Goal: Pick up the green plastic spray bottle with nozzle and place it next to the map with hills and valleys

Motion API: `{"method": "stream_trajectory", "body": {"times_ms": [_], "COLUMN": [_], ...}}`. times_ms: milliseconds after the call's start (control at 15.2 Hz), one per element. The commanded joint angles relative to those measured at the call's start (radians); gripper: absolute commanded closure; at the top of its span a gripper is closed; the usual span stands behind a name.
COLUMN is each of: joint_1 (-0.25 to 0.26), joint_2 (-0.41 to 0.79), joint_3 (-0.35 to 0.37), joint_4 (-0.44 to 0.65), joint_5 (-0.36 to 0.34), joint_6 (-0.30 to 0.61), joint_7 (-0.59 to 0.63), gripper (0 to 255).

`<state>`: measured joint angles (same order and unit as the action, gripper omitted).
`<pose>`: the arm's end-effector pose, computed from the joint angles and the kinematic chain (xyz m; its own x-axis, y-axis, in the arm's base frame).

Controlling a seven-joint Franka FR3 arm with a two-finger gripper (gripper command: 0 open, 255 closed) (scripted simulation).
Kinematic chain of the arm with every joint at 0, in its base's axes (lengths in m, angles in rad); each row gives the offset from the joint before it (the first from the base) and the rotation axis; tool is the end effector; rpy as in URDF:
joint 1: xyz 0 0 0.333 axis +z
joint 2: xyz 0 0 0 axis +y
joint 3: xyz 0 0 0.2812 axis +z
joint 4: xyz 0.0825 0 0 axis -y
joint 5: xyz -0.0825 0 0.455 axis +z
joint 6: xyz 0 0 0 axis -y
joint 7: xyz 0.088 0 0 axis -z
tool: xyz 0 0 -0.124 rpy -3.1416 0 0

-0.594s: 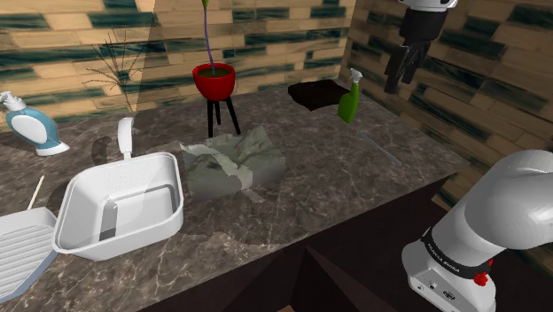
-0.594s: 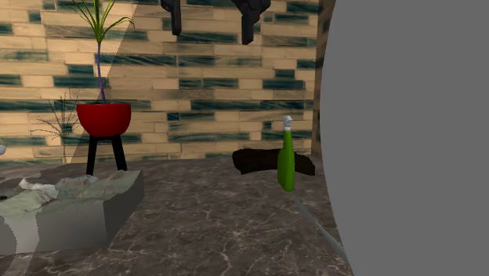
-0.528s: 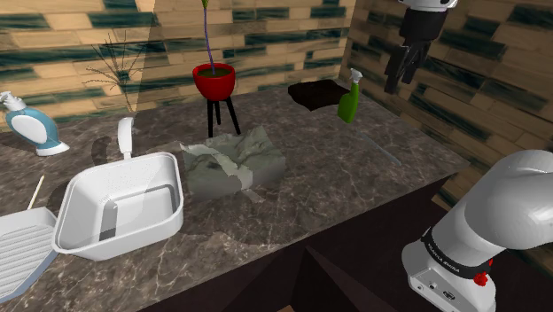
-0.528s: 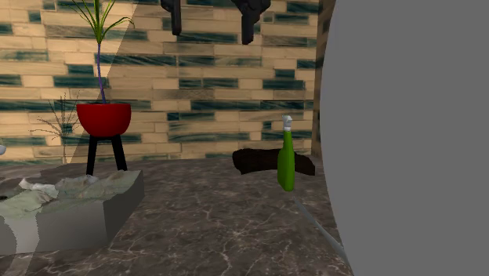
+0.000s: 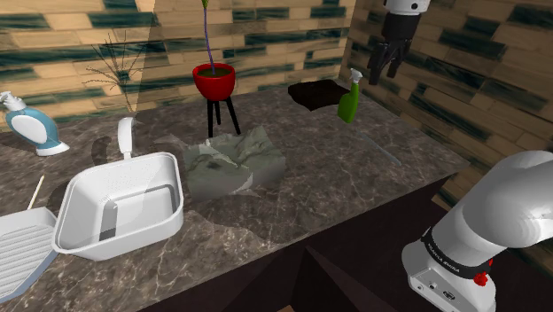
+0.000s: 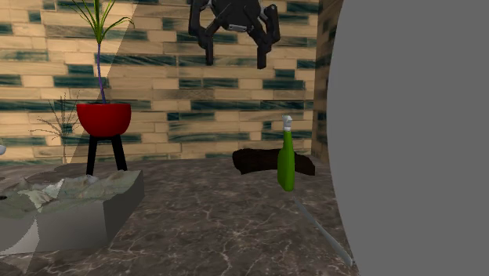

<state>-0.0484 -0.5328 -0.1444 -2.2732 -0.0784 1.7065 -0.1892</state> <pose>0.4646 -0.1018 0.4918 0.9988 0.0297 -0.0381 0.0296 -0.9996 -0.0031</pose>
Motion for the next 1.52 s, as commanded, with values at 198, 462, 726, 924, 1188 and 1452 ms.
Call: {"method": "stream_trajectory", "body": {"times_ms": [198,462,726,924,1188,1452], "joint_1": [-0.020,-0.035,-0.054,-0.074,-0.113,-0.168], "joint_2": [0.175,0.321,0.470,0.585,0.745,0.915], "joint_3": [-0.055,-0.096,-0.133,-0.156,-0.178,-0.189], "joint_4": [0.104,0.212,0.339,0.448,0.615,0.816], "joint_5": [0.002,0.021,0.055,0.089,0.143,0.199], "joint_6": [0.076,0.114,0.135,0.138,0.123,0.084], "joint_7": [-0.029,-0.058,-0.090,-0.116,-0.148,-0.171], "gripper": [0,0,0,0,0,0]}}
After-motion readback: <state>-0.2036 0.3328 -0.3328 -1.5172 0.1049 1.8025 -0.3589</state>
